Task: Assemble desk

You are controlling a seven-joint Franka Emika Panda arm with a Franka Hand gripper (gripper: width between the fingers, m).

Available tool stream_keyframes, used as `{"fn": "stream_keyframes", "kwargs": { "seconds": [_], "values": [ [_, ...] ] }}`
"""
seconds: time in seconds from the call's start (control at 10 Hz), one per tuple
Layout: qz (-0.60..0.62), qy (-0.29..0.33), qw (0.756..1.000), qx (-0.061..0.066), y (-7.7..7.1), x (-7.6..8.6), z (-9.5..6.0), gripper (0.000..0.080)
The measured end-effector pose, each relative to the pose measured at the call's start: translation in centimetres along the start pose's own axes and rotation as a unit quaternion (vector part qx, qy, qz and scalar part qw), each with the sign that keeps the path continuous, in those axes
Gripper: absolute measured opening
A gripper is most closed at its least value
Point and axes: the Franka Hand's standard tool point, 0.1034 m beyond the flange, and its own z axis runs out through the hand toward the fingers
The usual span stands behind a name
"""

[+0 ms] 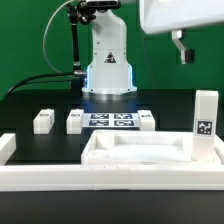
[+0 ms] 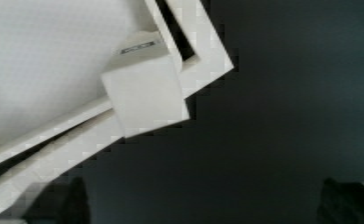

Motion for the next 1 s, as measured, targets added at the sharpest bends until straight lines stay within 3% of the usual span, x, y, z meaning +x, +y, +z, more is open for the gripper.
{"fn": "stream_keyframes", "kwargs": {
  "seconds": [0.5, 0.6, 0.8, 1.0],
  "values": [
    [-0.013, 0.001, 1.000, 0.001, 0.0, 0.0, 0.0, 0.0649],
    [-0.010, 0.024, 1.000, 0.016, 0.0, -0.3, 0.4, 0.0649],
    [-0.108, 0.007, 0.994, 0.002, 1.9, -3.3, 0.9, 0.0649],
    [-0.168, -0.012, 0.986, -0.010, 4.2, -5.1, 2.0, 0.0649]
  ]
}}
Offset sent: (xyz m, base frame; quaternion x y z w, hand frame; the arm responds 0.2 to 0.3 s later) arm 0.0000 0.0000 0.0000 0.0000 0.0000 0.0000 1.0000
